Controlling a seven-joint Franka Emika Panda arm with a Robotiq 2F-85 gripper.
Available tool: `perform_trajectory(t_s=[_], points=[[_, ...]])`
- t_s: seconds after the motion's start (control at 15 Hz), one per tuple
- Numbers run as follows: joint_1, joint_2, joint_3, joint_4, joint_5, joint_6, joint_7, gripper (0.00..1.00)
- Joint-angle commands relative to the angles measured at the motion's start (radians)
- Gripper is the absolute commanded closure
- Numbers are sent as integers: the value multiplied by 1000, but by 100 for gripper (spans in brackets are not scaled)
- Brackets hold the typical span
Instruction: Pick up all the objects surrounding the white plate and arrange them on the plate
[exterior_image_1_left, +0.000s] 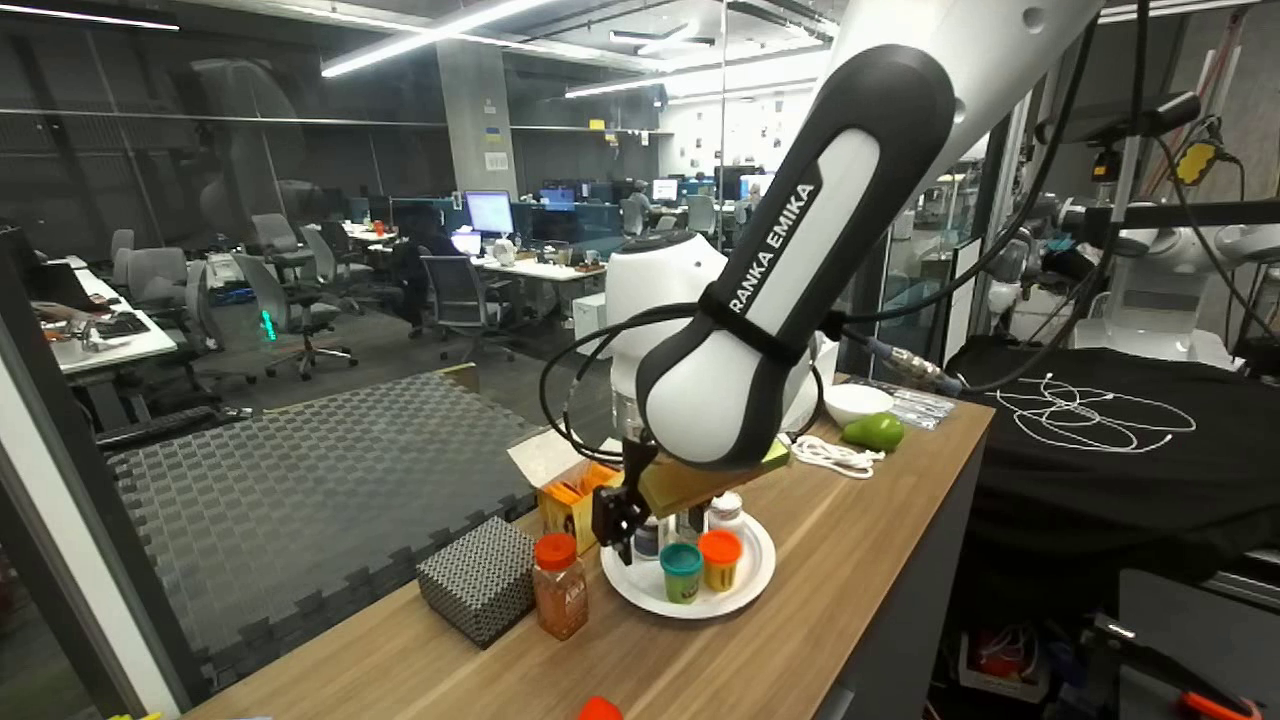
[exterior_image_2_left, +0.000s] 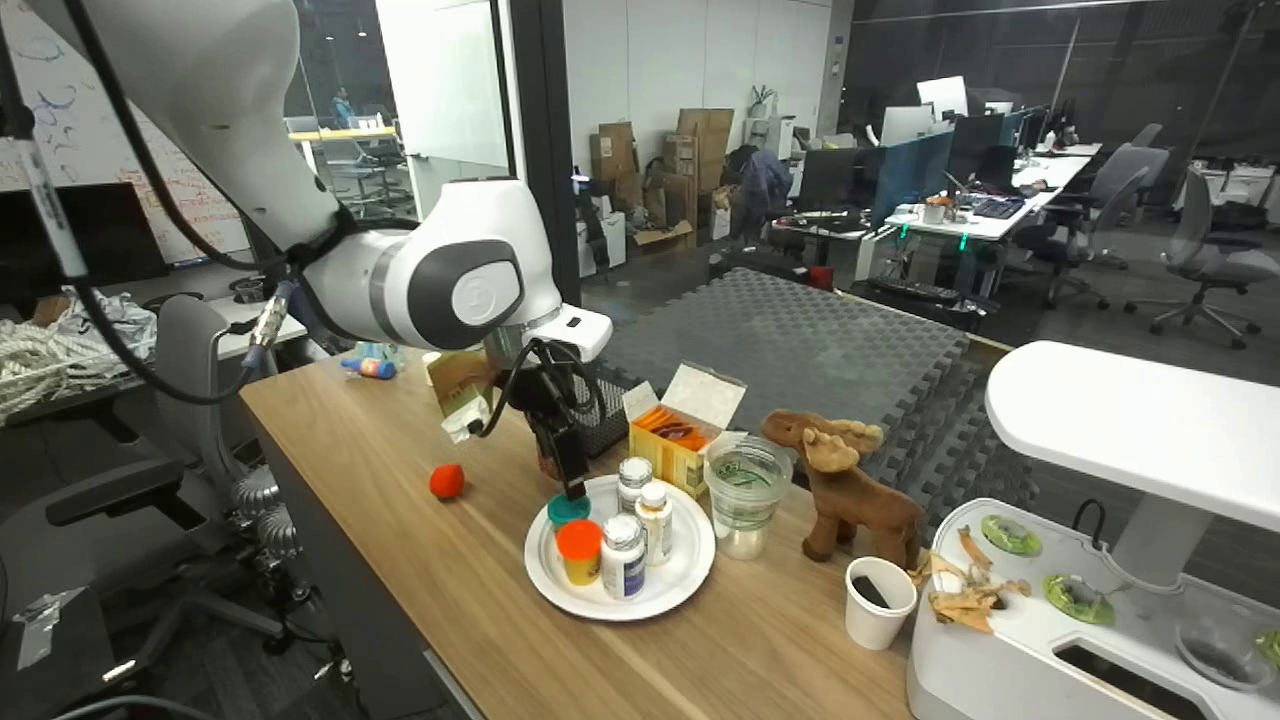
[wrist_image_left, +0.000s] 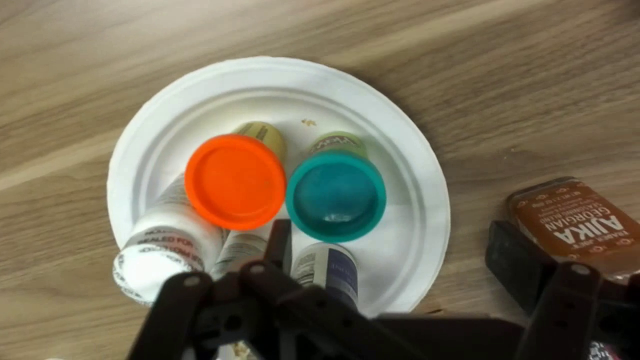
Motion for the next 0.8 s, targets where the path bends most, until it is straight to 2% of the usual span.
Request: perform_trajectory(t_s=[0.0,0.47,0.73], points=[[-32,-50,52,7,12,-18,-45,0],[-140,-29,239,100,110,-21,-250,0],[-169,-2,288,149,132,-32,-336,0]])
